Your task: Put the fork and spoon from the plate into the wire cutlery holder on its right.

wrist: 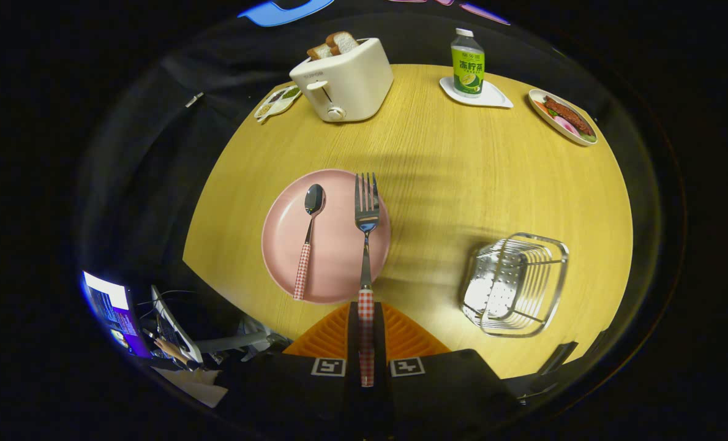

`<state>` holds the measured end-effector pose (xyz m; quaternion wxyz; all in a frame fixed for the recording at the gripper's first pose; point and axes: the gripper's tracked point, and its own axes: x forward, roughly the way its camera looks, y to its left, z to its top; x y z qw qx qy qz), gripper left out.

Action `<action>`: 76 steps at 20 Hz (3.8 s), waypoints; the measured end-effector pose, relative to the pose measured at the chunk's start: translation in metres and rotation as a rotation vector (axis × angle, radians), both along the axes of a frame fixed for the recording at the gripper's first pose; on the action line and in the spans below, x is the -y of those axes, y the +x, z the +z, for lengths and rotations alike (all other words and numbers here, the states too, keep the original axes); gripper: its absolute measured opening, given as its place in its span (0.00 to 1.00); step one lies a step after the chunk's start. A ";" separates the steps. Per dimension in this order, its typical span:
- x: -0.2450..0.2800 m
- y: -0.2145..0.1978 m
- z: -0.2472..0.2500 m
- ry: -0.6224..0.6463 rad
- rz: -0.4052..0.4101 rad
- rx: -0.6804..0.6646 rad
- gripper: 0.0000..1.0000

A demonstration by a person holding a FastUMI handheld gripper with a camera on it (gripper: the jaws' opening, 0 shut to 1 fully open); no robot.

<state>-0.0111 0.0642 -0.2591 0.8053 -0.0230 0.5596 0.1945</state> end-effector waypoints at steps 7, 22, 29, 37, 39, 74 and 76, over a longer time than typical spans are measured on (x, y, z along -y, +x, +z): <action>0.119 -0.009 0.038 -0.179 0.122 -0.093 0.11; 0.161 -0.005 0.001 -0.349 0.302 -0.490 0.12; 0.150 0.008 -0.011 -0.351 0.277 -0.555 0.13; 0.145 0.028 0.008 -0.256 0.204 -0.448 0.66; 0.138 0.032 0.022 -0.199 0.172 -0.391 0.79; -0.125 0.023 -0.026 0.017 0.079 0.212 1.00; -0.126 0.025 -0.048 -0.035 0.088 0.186 1.00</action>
